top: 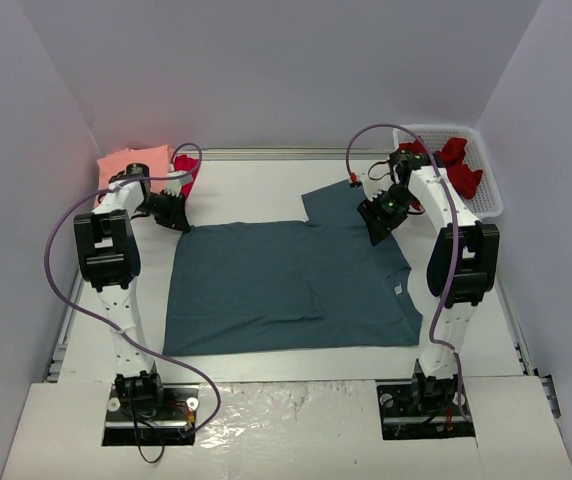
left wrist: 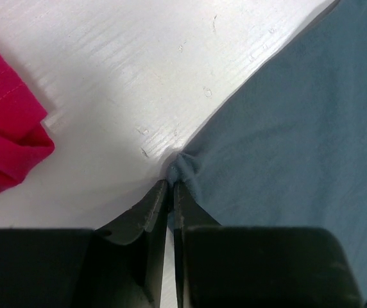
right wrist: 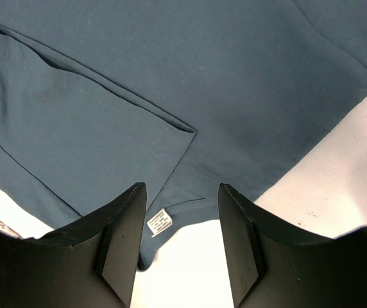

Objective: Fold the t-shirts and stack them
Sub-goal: Grap the side of the flattened tshirt furthest away from the robot with both arms

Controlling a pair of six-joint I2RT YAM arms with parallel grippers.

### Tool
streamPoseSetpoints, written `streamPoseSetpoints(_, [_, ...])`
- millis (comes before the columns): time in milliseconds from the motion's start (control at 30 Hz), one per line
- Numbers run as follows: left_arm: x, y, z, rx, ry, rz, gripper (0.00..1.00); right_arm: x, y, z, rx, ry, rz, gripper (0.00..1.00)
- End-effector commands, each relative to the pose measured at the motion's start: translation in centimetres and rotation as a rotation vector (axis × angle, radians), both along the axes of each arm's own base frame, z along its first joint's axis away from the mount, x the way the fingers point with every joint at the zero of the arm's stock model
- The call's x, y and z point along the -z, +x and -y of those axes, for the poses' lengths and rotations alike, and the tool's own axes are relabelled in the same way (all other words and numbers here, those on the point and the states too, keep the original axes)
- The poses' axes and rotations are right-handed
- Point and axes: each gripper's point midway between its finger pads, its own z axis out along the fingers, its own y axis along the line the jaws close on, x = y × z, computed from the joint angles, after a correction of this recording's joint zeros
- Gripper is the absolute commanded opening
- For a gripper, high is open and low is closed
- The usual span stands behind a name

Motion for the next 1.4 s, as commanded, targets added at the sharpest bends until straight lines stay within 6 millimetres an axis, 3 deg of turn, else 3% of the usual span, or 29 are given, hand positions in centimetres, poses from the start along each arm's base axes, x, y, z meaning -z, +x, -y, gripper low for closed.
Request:
streamPoseSetpoints(0, [-0.4, -1.7, 0.1, 0.018, 0.030, -0.045, 0.04, 0.1, -0.6, -0.1, 0.005, -0.010, -0.028, 0.44])
streamPoseSetpoints(200, [-0.6, -1.6, 0.1, -0.013, 0.030, -0.031, 0.02, -0.5, 2.2, -0.5, 0.051, 0.002, 0.034, 0.47])
streamPoseSetpoints(500, [-0.8, -1.2, 0.1, -0.052, 0.041, -0.009, 0.02, -1.5, 9.6, -2.0, 0.133, 0.071, 0.139, 0.56])
streamPoseSetpoints(533, [-0.8, -1.1, 0.1, -0.056, 0.040, -0.007, 0.02, -0.4, 10.2, -2.2, 0.153, 0.078, 0.118, 0.56])
streamPoseSetpoints(600, [-0.8, -1.0, 0.0, -0.059, 0.043, -0.006, 0.02, -1.5, 12.2, -2.5, 0.166, 0.094, 0.171, 0.59])
streamPoseSetpoints(633, [-0.9, -1.0, 0.0, -0.060, 0.044, -0.003, 0.02, -0.5, 12.8, -2.7, 0.170, 0.096, 0.161, 0.60])
streamPoseSetpoints(700, [-1.0, -1.0, 0.0, -0.061, 0.045, -0.001, 0.02, -1.3, 14.4, -2.9, 0.185, 0.103, 0.209, 0.63])
streamPoseSetpoints(867, [-1.6, -0.9, -0.1, -0.076, 0.052, 0.010, 0.02, 0.1, 18.4, -3.0, 0.270, 0.112, 0.294, 0.68])
streamPoseSetpoints(1100, [-2.5, -0.7, -0.4, -0.084, 0.064, 0.027, 0.02, 1.1, 22.1, -2.8, 0.391, 0.138, 0.374, 0.82])
streamPoseSetpoints(1367, [-2.8, -1.0, -0.5, -0.085, 0.076, 0.030, 0.02, 2.4, 24.9, -2.8, 0.493, 0.170, 0.424, 0.89])
